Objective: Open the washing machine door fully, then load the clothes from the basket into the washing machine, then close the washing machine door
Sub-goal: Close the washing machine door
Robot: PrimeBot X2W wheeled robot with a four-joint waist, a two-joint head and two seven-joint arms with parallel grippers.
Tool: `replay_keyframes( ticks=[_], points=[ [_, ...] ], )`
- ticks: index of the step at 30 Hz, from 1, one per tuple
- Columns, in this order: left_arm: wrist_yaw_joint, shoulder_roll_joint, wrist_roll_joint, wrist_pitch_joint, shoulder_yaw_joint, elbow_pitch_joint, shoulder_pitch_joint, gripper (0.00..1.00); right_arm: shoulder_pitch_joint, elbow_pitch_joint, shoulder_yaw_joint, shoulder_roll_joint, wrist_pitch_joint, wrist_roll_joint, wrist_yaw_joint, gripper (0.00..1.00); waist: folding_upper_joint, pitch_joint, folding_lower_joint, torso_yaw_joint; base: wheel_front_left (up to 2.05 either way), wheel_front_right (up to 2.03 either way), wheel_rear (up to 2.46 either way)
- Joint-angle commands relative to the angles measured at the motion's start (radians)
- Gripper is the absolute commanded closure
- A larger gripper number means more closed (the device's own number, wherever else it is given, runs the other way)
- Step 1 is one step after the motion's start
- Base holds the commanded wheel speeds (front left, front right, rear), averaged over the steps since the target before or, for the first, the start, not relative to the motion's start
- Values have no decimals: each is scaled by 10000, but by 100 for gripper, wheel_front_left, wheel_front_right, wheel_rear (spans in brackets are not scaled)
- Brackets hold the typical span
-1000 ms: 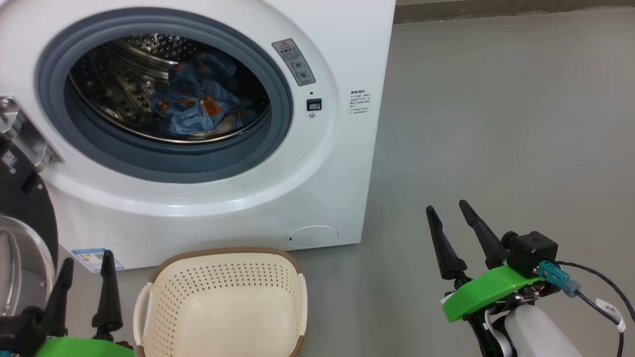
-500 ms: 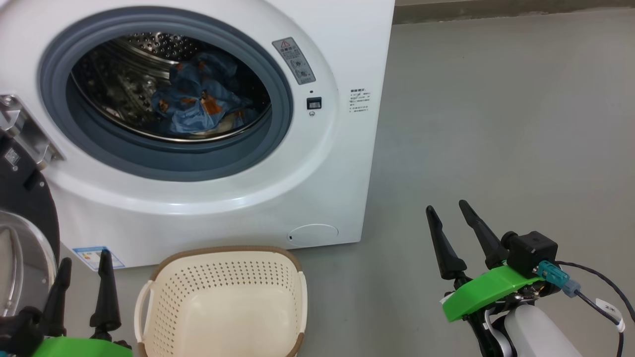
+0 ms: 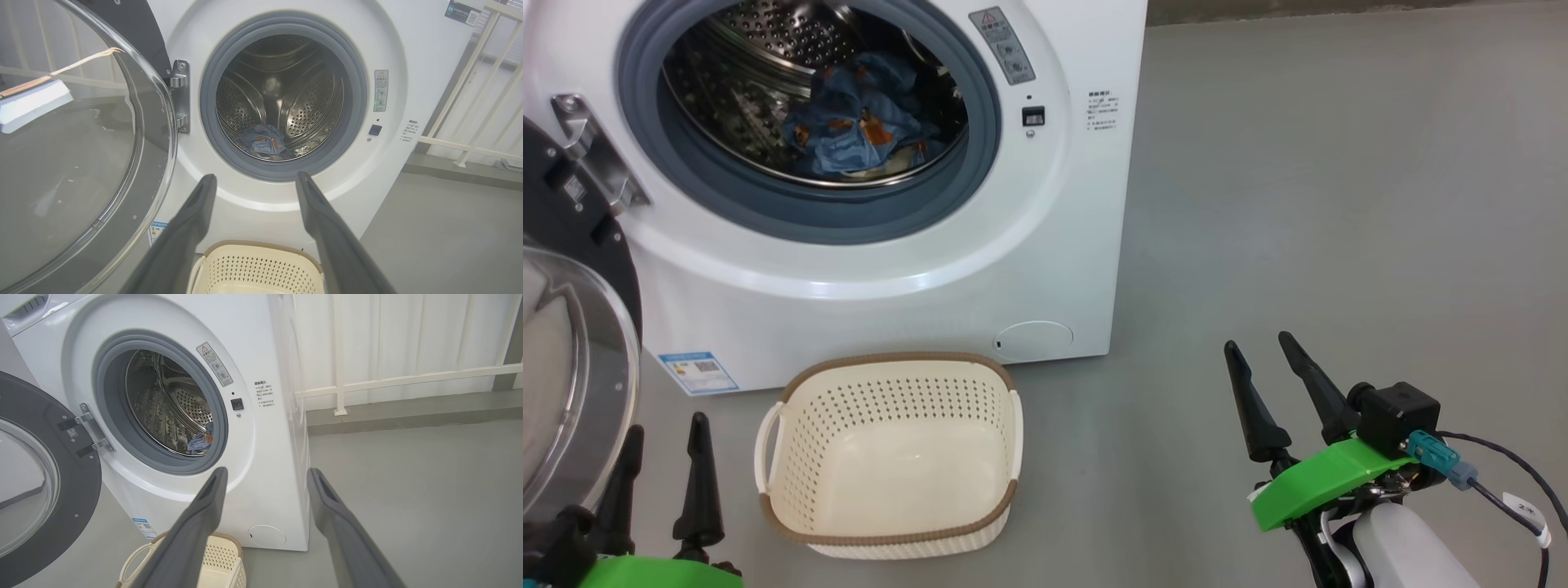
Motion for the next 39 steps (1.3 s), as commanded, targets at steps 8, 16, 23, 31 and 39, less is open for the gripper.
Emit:
replay_keyframes(
  ticks=[8,16,23,31,39],
  points=[
    [-47,151,-11,-41,312,-148,-87,0,-33,-141,203,-37,-82,28,73,0,0,-52,0,14,-52,52,0],
    [-77,135,-10,-47,291,-142,-106,0,-41,-138,217,-67,-82,36,73,0,0,-44,0,47,0,0,0],
    [-68,131,3,-52,292,-139,-97,0,-48,-126,237,-67,-82,49,73,0,0,-41,0,63,0,0,0],
    [-63,149,19,-55,288,-148,-99,0,-45,-115,225,-55,-82,54,73,0,0,-30,0,84,0,0,0],
    [-44,150,33,-57,244,-118,-159,0,-40,-97,164,-32,-82,49,73,0,0,-52,0,302,0,0,0]
  ],
)
